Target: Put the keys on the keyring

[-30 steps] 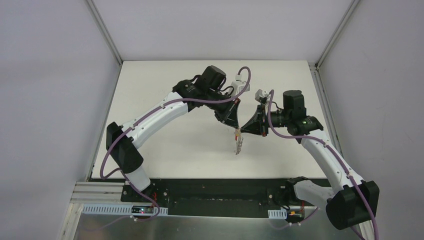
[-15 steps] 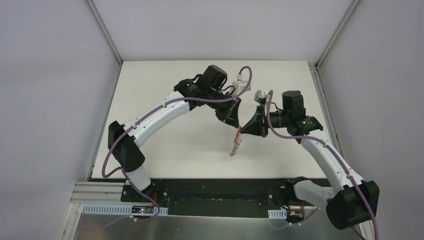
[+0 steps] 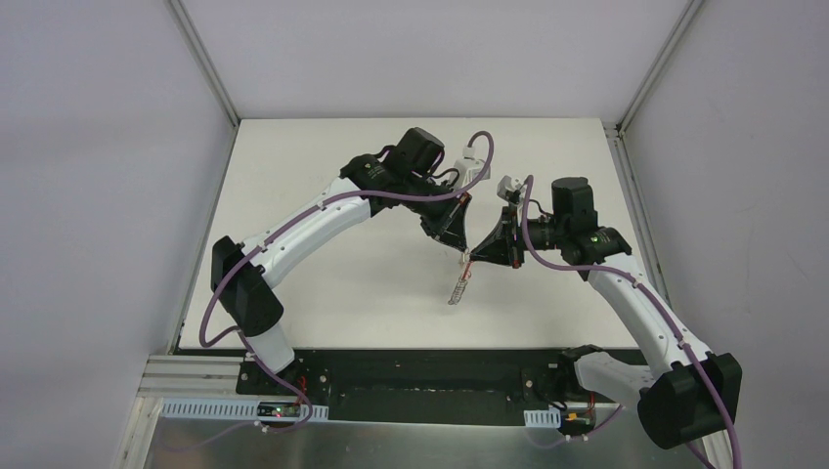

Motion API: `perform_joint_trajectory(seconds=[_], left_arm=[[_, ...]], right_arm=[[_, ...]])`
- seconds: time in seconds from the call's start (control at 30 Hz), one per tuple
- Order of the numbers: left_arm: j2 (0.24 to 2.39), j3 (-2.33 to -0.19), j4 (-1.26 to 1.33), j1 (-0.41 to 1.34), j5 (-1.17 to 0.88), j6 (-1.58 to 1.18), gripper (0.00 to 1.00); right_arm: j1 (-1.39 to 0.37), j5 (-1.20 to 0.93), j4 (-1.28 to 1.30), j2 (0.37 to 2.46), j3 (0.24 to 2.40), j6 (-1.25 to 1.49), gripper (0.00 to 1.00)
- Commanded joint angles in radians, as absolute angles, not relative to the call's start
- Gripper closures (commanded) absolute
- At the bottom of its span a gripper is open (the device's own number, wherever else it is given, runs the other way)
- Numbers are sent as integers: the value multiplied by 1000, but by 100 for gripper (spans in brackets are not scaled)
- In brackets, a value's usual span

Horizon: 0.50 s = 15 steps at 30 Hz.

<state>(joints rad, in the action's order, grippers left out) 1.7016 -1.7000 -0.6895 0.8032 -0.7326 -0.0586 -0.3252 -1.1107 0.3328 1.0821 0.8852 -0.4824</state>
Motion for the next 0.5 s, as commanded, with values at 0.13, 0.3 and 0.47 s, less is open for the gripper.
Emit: perform_joint_trajectory(seconds=[0.13, 0.3, 0.47], left_arm=[[1687, -1701, -676, 804, -797, -38, 100], [1687, -1694, -677, 806, -803, -35, 100], [1693, -1692, -675, 806, -777, -32, 100]], right_arm=[[-331, -1116, 288, 1079, 897, -471, 100], [-330, -1116, 286, 1086, 900, -468, 100], [-331, -1121, 286, 1083, 899, -468, 100]])
